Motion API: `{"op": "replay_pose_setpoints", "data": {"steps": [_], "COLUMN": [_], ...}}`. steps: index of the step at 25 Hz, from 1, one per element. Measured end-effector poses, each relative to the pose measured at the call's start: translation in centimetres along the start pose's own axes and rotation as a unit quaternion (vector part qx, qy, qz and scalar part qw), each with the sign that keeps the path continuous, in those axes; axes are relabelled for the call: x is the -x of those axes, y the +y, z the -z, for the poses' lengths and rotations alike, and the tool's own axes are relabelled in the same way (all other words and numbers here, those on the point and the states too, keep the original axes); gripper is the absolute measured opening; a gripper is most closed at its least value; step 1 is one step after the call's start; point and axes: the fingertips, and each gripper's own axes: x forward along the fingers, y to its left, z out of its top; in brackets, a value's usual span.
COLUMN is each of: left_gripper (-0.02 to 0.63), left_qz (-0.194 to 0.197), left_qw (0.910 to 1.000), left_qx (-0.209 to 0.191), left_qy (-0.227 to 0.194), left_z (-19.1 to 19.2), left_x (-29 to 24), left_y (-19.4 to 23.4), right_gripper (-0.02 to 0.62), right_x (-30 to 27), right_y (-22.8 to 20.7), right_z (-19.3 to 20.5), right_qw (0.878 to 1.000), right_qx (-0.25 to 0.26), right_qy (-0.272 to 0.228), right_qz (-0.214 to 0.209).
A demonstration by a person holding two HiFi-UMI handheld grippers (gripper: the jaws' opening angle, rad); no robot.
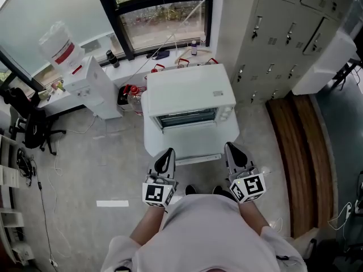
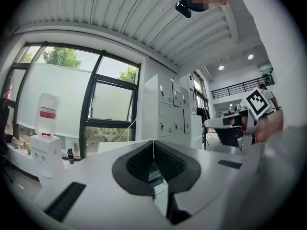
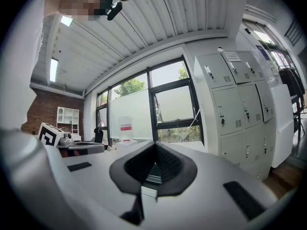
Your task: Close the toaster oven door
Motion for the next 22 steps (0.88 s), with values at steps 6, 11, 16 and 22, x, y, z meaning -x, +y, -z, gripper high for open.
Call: {"op": "replay_pose_setpoints", "data": {"steps": [6,11,16,22], "left_gripper": [0.018,0.018,0.018,0.018], "left_qz": [-0.027,-0.039,-0.05,-0.054], "left_qw": [0.9996,0.9991,0.9984,0.9964], "left_qx": [0.009,0.015,0.024,0.063], "left_qy": [0.005,0.007,0.014,0.016], "left_z": [0.1,0.0,0.6,1.5], "left_x": [-1.1,-1.9,-2.3,-1.8], "left_y": [0.2,0.1,0.1,0.5], "right_gripper": [0.008,0.008,0.008,0.008], "right_x": [-1.6,-2.2,-2.1,-2.1], "right_y": [-0.8,-1.4,-2.1,-2.1], "right_z": [-0.3,-0.7,-0.4,-0.1], "right_qw": [0.999,0.999,0.998,0.998], "right_qx": [-0.002,0.0,0.0,-0.006], "right_qy": [0.007,0.008,0.012,0.018], "right_qz": [-0.032,-0.051,-0.059,-0.06]}}
